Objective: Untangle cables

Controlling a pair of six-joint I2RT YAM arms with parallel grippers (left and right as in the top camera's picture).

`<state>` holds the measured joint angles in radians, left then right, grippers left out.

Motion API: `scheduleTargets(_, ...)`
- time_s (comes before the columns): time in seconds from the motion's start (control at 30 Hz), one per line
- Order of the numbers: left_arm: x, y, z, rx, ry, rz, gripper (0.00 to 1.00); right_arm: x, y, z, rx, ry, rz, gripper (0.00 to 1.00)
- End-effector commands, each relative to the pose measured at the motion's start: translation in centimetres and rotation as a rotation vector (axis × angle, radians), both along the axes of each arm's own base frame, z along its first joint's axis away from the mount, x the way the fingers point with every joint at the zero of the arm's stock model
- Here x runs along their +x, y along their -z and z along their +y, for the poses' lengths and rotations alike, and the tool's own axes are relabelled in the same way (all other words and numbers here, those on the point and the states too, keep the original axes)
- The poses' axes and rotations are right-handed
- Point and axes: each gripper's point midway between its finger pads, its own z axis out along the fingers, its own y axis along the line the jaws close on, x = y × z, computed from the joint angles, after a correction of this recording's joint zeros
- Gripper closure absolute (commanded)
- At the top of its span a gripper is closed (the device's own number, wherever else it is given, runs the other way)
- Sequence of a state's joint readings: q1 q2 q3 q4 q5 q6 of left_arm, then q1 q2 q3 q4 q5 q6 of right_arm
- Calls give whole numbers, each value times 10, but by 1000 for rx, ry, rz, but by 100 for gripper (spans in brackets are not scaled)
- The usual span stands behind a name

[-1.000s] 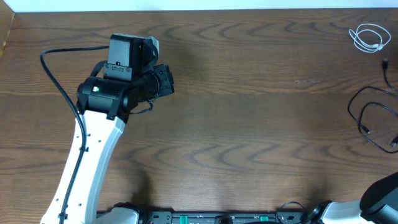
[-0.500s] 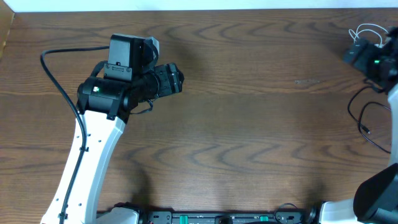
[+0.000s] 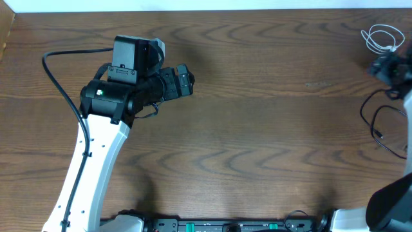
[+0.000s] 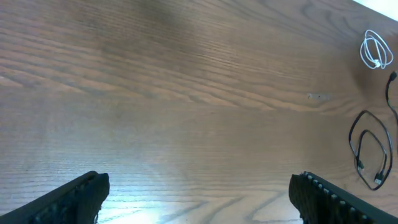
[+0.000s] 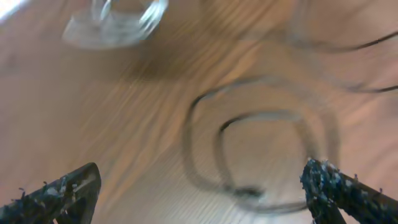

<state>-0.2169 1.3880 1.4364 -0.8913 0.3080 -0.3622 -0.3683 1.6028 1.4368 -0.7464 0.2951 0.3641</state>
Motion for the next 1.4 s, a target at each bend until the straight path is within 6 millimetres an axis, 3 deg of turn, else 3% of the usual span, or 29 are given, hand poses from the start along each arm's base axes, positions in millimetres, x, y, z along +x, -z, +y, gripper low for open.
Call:
scheduleTargets(0.0, 0, 6, 3, 14, -1, 11, 2, -29, -36, -51, -156, 203, -54, 1)
scheduleTargets(0.27, 0, 6, 3, 14, -1, 12, 2, -57, -33, -137, -222, 371, -96, 1)
scheduleTargets(0.67, 0, 6, 3, 14, -1, 12, 2, -86, 19, -228, -177, 434, -120, 1)
scheduleTargets(0.83, 0, 6, 3, 14, -1, 14, 2, -94, 46, -254, -158, 419, -120, 4)
scheduleTargets(1.0, 1, 5, 3, 13, -1, 9, 2, -88, 76, -270, -105, 341, -158, 12)
scheduleTargets(1.13, 1, 5, 2, 13, -1, 6, 2, -90, 95, -284, -104, 348, -174, 7)
scheduleTargets(1.27, 1, 5, 2, 13, -1, 7, 2, -75, 106, -292, -145, 239, -185, 6)
scheduleTargets(1.37, 1, 5, 2, 13, -1, 7, 2, -62, 113, -290, -130, 176, -220, 13)
